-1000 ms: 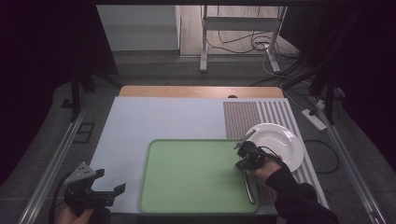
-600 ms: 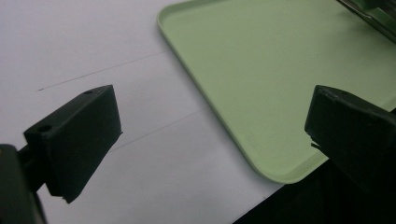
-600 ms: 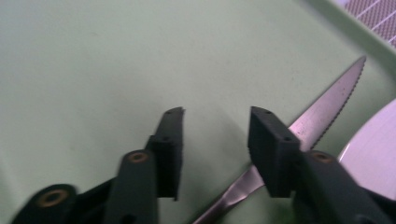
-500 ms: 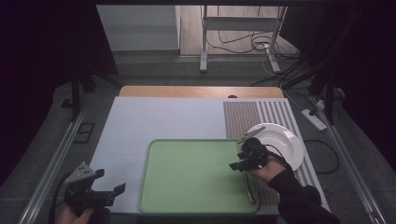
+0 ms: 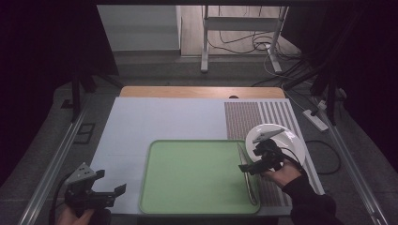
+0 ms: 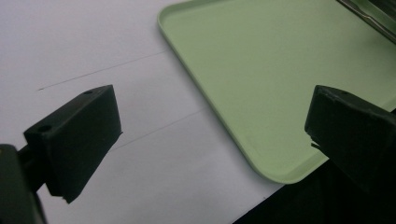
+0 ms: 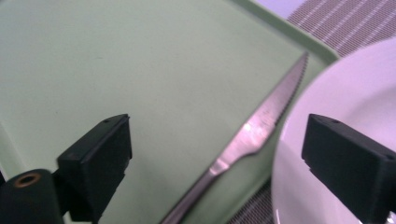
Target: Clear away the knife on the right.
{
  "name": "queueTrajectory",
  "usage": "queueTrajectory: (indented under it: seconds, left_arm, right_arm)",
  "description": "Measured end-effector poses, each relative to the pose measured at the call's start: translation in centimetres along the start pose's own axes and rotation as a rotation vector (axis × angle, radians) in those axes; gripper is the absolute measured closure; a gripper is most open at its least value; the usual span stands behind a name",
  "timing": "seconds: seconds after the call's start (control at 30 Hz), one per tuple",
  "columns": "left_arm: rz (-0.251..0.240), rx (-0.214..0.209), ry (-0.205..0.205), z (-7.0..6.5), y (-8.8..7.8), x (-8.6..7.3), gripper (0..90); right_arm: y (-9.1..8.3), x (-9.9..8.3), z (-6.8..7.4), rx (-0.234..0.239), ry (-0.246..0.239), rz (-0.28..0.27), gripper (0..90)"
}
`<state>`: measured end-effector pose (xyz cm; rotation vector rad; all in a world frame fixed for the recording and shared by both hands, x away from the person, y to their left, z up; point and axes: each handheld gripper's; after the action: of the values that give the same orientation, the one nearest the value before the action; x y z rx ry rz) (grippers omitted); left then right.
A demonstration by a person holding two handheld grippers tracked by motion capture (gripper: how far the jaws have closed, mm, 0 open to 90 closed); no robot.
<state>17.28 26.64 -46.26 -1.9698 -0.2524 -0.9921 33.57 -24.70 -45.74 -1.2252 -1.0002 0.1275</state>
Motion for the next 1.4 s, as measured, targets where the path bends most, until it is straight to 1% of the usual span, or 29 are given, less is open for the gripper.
queueTrajectory:
  seconds: [0.13, 0.23, 0.37, 0.47, 0.57, 0.73, 0.8, 1.13, 1.4]
  left_arm:
    - [0.0, 0.0, 0.001, 0.0, 0.0, 0.0, 3.3]
    - [0.001, 0.001, 0.0, 0.0, 0.0, 0.0, 3.3]
    - [0.001, 0.001, 0.0, 0.0, 0.0, 0.0, 3.3]
    - [0.0, 0.0, -0.001, 0.0, 0.0, 0.0, 3.3]
    - [0.001, 0.001, -0.001, 0.0, 0.0, 0.0, 3.3]
    - [0.001, 0.001, -0.001, 0.0, 0.0, 0.0, 3.3]
    - [0.001, 0.001, -0.001, 0.0, 0.0, 0.0, 3.3]
    - [0.001, 0.0, -0.003, 0.0, 0.0, 0.0, 3.3]
    - [0.002, 0.001, -0.004, 0.0, 0.0, 0.0, 3.3]
  right_arm:
    - [-0.8, -0.8, -0.4, -0.022, 0.014, -0.016, 3.6]
    - [-1.4, -1.4, -0.6, -0.03, 0.027, -0.028, 2.7]
    - [-2.2, -2.3, -0.9, -0.052, 0.047, -0.038, 0.2]
    - [-2.9, -3.1, -1.2, -0.07, 0.075, -0.058, 0.0]
    - [-3.4, -3.7, -1.4, -0.088, 0.094, -0.067, 0.0]
    - [-4.1, -4.7, -1.6, -0.117, 0.115, -0.075, 0.0]
    - [-4.4, -5.1, -1.7, -0.127, 0.117, -0.08, 0.0]
    - [-5.7, -6.3, -2.0, -0.147, 0.145, -0.107, 0.0]
    - [-6.2, -7.0, -2.0, -0.163, 0.16, -0.113, 0.0]
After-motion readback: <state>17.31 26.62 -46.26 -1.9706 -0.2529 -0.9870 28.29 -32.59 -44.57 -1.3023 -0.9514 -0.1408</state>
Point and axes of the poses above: each handheld gripper's, and its own axes: y roughly forward along the jaws, x roughly out of its top, z roughly to its left, and after that the axes turned 9 degrees about -x, right-handed
